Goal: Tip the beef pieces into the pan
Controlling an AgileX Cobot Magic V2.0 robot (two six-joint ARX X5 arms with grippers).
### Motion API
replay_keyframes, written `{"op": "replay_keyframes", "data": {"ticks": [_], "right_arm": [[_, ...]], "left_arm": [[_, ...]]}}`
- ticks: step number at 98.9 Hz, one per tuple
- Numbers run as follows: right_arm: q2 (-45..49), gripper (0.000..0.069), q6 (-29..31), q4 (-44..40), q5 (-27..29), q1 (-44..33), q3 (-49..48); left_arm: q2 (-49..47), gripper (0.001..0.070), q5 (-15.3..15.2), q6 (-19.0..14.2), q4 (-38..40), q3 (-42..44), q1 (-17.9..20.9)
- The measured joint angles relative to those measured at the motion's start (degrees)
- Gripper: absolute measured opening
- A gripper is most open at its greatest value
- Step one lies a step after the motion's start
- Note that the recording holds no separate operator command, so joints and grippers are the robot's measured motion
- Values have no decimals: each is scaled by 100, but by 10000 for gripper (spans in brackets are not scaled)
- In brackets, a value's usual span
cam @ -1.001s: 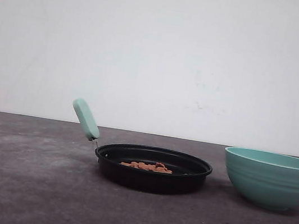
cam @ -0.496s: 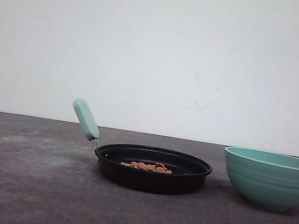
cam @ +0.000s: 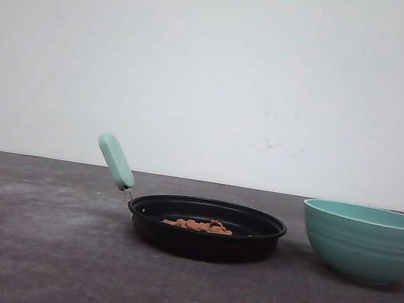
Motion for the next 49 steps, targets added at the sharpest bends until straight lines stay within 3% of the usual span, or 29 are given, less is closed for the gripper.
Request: {"op": "replay_keyframes", "data": {"ticks": [25, 41, 49], "right_arm": [[0, 11, 0, 0, 0, 0, 0], [0, 11, -2, 0, -2, 0, 0], [0, 11, 0, 0, 0, 0, 0]], "left_arm": [[4, 14, -146, 170, -505, 0, 0], [0, 14, -741, 407, -546, 0, -4], [0, 14, -822, 417, -549, 0, -13]]}}
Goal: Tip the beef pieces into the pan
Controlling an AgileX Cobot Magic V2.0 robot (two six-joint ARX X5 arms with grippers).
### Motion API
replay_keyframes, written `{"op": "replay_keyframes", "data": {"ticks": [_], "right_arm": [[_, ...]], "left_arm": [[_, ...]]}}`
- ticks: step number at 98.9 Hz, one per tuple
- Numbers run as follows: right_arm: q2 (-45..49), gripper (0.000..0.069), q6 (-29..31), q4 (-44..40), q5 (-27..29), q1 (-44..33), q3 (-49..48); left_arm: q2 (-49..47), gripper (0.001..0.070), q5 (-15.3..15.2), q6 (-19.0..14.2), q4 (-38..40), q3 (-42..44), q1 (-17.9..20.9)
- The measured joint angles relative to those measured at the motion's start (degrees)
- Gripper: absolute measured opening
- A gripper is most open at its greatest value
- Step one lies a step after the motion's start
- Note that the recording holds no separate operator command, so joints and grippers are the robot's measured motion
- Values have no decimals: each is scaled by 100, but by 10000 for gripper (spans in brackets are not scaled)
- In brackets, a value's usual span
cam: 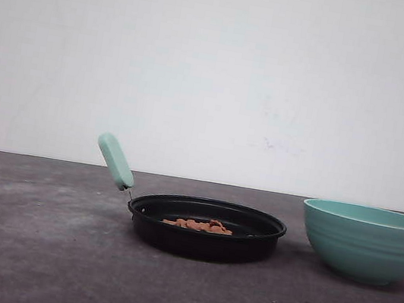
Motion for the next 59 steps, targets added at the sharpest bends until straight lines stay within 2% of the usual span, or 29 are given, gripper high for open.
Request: {"op": "replay_keyframes", "data": {"ticks": [59], "right_arm": [[0, 11, 0, 0, 0, 0, 0]], "left_arm": [[0, 14, -4, -92, 0, 0, -70]]}}
